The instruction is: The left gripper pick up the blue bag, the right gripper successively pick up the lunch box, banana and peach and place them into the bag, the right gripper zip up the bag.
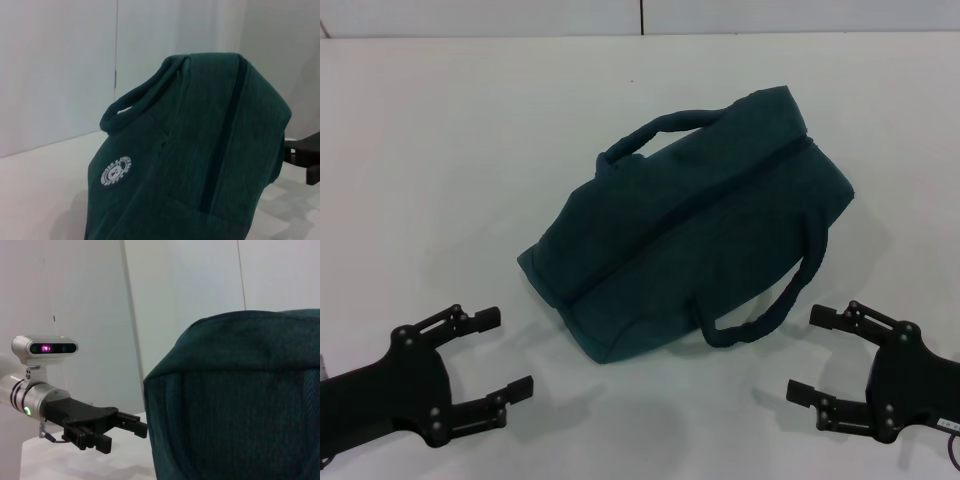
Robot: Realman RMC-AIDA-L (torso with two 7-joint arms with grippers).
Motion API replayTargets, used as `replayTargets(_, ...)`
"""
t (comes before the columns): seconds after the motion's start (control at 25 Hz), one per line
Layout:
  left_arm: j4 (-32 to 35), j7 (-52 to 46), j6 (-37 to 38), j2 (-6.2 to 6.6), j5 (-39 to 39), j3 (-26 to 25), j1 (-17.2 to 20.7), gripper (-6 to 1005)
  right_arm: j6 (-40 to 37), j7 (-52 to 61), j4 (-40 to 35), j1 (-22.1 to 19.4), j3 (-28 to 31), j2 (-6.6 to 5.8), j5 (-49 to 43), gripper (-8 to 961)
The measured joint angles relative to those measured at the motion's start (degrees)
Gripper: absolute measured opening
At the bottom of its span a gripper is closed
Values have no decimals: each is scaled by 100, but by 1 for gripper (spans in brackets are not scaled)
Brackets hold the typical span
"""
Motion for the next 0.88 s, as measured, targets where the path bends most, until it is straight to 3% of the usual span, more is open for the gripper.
replayTargets(0.88, -14, 9, 82, -4, -83, -12, -70, 848, -100, -17, 2, 8, 9, 0, 13, 874)
